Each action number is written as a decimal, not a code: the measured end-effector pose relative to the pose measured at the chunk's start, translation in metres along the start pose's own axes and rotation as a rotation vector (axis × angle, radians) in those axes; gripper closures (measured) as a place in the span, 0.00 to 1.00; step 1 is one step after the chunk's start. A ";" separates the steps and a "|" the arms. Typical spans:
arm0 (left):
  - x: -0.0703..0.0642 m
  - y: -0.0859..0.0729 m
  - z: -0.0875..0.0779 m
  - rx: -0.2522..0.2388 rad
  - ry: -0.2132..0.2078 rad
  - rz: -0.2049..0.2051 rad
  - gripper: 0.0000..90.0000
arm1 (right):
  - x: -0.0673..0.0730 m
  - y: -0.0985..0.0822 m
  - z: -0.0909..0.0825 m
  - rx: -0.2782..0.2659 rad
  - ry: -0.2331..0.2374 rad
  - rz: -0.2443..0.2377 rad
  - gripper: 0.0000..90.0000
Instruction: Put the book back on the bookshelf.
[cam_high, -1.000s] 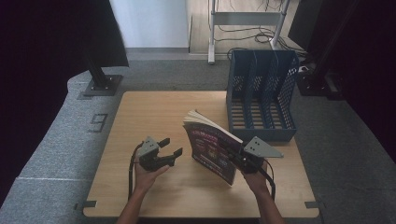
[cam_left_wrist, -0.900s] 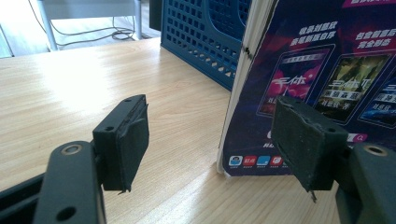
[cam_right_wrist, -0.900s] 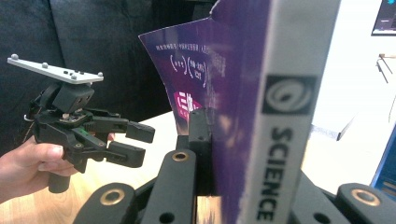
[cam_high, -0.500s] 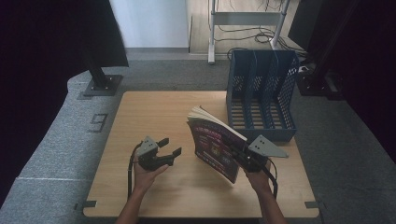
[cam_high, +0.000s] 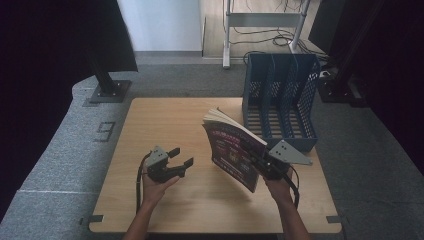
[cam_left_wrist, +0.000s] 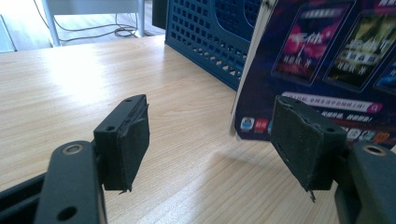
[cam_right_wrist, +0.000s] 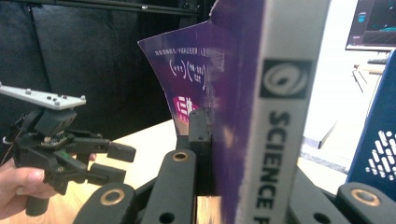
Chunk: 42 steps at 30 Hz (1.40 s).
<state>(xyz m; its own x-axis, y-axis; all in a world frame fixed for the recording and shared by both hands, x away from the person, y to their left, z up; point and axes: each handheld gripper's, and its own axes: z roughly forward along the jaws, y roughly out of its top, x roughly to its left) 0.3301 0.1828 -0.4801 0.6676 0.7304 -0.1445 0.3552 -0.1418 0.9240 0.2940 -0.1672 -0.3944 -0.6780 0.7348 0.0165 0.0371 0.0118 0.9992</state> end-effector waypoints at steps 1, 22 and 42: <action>0.000 0.000 0.000 0.002 0.000 0.000 0.32 | -0.001 0.002 0.000 -0.002 -0.002 -0.001 0.91; 0.003 -0.002 0.000 0.019 0.005 -0.014 0.33 | -0.015 0.018 -0.003 -0.035 -0.059 0.015 0.91; 0.004 -0.001 -0.001 0.021 -0.002 -0.024 0.33 | -0.026 0.030 -0.008 -0.060 -0.113 0.023 0.91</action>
<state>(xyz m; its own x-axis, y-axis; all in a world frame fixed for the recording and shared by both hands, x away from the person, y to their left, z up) 0.3316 0.1871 -0.4815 0.6603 0.7322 -0.1671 0.3845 -0.1385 0.9127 0.3070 -0.1910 -0.3648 -0.5900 0.8065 0.0386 0.0050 -0.0442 0.9990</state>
